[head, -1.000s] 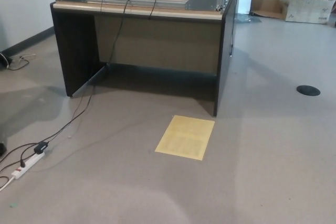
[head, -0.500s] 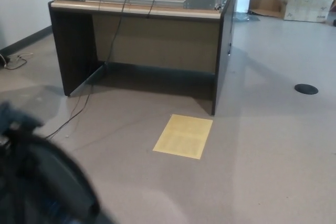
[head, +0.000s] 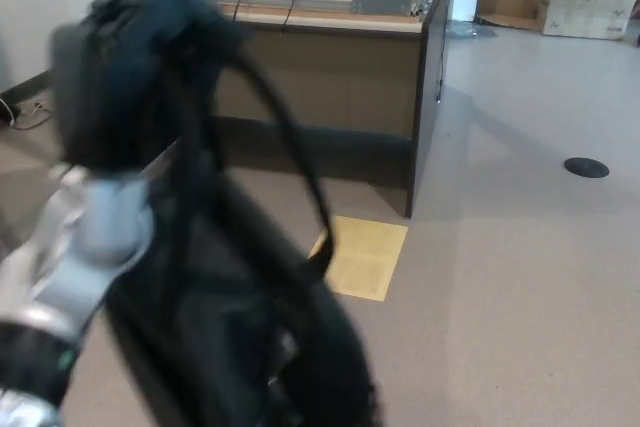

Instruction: A person hands over a black lunchbag to the robot and the robot uses its left hand to grab the strips of the lunchbag, the gives it back to the person.

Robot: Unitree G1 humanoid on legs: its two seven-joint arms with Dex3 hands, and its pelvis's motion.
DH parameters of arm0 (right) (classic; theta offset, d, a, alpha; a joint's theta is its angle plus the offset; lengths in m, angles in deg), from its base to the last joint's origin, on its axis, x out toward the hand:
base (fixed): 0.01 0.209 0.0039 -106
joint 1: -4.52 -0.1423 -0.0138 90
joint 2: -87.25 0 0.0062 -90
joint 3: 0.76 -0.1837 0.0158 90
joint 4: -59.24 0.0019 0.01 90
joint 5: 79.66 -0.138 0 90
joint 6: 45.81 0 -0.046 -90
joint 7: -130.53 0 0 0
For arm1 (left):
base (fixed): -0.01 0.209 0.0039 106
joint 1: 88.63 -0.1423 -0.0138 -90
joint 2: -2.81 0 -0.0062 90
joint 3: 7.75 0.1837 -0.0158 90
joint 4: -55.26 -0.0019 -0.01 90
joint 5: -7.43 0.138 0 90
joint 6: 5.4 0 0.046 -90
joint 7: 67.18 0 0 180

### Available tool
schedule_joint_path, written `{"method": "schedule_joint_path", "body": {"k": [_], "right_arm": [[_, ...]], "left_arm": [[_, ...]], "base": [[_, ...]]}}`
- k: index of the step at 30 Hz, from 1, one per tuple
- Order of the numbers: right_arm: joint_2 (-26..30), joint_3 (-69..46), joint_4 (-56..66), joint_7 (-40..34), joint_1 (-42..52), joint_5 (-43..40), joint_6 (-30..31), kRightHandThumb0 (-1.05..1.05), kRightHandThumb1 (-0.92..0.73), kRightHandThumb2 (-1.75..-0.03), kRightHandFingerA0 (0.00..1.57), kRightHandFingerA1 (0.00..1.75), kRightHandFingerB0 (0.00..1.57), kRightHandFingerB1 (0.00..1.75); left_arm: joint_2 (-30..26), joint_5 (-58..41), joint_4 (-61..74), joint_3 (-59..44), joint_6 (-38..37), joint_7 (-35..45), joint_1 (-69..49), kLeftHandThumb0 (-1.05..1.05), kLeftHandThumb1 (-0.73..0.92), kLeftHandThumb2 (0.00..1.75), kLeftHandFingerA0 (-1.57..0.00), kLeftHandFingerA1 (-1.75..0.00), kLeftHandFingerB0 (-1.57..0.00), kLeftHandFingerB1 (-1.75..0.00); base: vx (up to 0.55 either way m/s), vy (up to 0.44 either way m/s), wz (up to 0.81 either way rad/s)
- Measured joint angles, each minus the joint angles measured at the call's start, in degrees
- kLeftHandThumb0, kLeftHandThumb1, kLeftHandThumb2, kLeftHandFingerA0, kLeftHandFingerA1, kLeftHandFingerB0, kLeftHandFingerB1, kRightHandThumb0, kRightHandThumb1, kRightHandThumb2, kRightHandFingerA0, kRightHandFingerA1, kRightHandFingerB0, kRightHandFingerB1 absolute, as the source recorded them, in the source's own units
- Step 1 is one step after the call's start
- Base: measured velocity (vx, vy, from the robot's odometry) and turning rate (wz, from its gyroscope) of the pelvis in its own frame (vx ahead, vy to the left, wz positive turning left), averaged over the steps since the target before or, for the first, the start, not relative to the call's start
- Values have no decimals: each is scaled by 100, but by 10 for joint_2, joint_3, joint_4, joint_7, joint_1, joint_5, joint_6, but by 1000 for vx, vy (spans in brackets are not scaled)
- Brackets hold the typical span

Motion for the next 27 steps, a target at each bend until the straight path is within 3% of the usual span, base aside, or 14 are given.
{"method": "schedule_joint_path", "body": {"k": [1,2,4,7,8,9,15,16,17,19,21,24,26,27], "right_arm": [[0,0,1,0,0,0,0,-63,-66,-61,76,49,53,39],[0,-1,1,0,0,0,0,-67,-66,-62,75,49,54,39],[1,-2,1,0,-1,0,0,-66,-66,-62,74,49,54,39],[1,-3,2,0,-1,-1,0,-62,-67,-61,73,49,54,40],[1,-3,3,0,-1,-1,0,-60,-66,-61,73,49,55,40],[1,-4,5,0,-1,-1,0,-62,-67,-61,73,49,56,40],[4,-5,7,-1,0,-2,0,-64,-67,-62,75,49,56,40],[4,-5,7,-1,0,-2,0,-62,-67,-62,75,49,56,40],[4,-5,7,-1,0,-3,0,-62,-67,-62,75,49,56,40],[4,-4,7,-1,0,-2,0,-63,-67,-62,75,49,56,40],[4,-3,7,-1,0,-2,0,-63,-66,-61,75,50,57,40],[4,-2,6,-1,-1,-2,0,-67,-66,-62,76,50,58,40],[4,0,5,-1,-2,-1,0,-67,-66,-62,76,50,57,40],[4,0,5,-1,-2,-1,0,-66,-66,-63,77,50,58,40]], "left_arm": [[9,3,-11,7,5,1,17,-8,75,70,-82,-168,-68,-124],[18,5,-24,16,12,2,37,-16,60,92,-115,-138,-75,-113],[40,9,-50,31,26,3,76,-13,59,89,-117,-141,-76,-116],[76,20,-95,59,50,1,134,-17,61,87,-117,-145,-76,-121],[87,22,-106,66,56,0,147,-3,76,63,-90,-173,-64,-147],[107,26,-121,78,63,0,168,-12,78,64,-82,-174,-61,-142],[141,37,-138,114,80,-9,182,-10,71,59,-79,-175,-59,-153],[145,41,-138,121,83,-13,181,-23,55,84,-112,-141,-76,-119],[148,44,-137,124,85,-15,179,-15,69,59,-83,-170,-67,-127],[154,49,-135,135,91,-21,172,-12,66,59,-85,-171,-66,-137],[156,56,-135,147,99,-27,164,-18,69,58,-82,-174,-69,-115],[157,64,-131,157,112,-34,157,-24,67,59,-83,-172,-75,-101],[158,65,-122,158,113,-32,153,-24,67,60,-83,-171,-75,-105],[159,65,-119,158,114,-32,151,-29,69,60,-83,-173,-71,-115]], "base": [[0,0,0],[0,0,0],[0,0,0],[0,0,0],[0,0,0],[0,0,0],[0,0,0],[0,0,0],[0,0,0],[0,0,0],[0,0,0],[0,0,0],[0,0,0],[0,0,0]]}}
